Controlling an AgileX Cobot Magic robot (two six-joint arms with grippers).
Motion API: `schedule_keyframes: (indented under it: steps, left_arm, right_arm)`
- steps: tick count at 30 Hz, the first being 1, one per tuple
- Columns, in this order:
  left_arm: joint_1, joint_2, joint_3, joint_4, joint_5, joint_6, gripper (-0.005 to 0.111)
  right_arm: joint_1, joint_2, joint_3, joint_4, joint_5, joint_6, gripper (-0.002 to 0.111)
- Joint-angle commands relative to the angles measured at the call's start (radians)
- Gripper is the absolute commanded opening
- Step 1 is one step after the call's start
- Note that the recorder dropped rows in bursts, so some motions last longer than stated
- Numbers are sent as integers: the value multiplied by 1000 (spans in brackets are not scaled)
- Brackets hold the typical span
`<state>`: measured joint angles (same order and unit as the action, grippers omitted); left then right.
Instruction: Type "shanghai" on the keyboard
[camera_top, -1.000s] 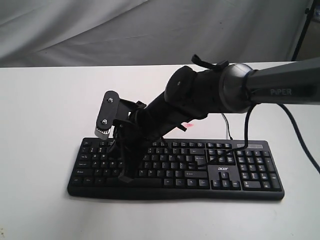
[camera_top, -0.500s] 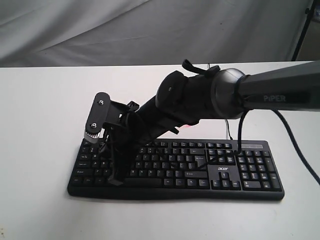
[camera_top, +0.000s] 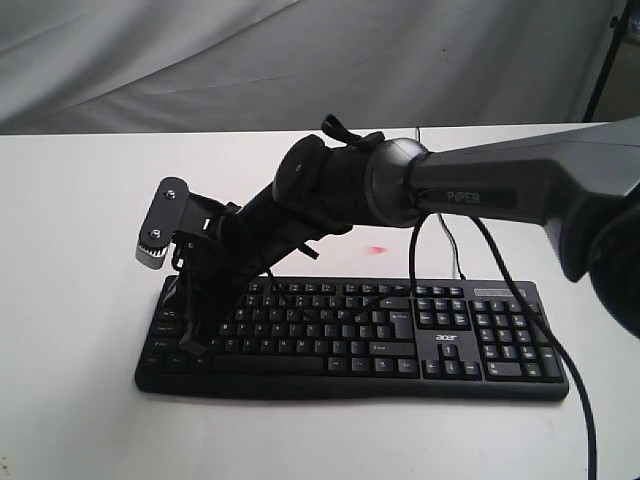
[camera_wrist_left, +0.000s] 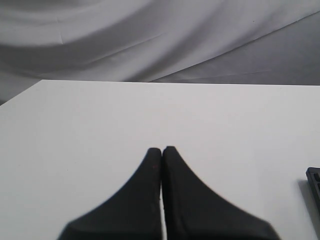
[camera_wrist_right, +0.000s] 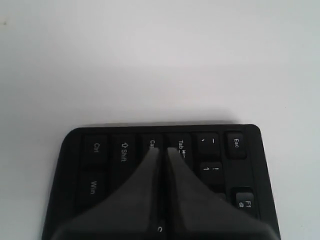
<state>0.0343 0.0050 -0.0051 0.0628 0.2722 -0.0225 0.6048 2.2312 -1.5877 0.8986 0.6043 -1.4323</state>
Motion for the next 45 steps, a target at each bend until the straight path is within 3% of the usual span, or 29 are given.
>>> schedule_keyframes:
  steps: [1, 45]
  left_arm:
    - [-4, -5, 5, -1, -6, -2, 1]
    - [-4, -5, 5, -1, -6, -2, 1]
  right_arm:
    - [4, 10, -17, -4, 11, 17, 0]
    - [4, 50, -20, -27, 29, -2, 0]
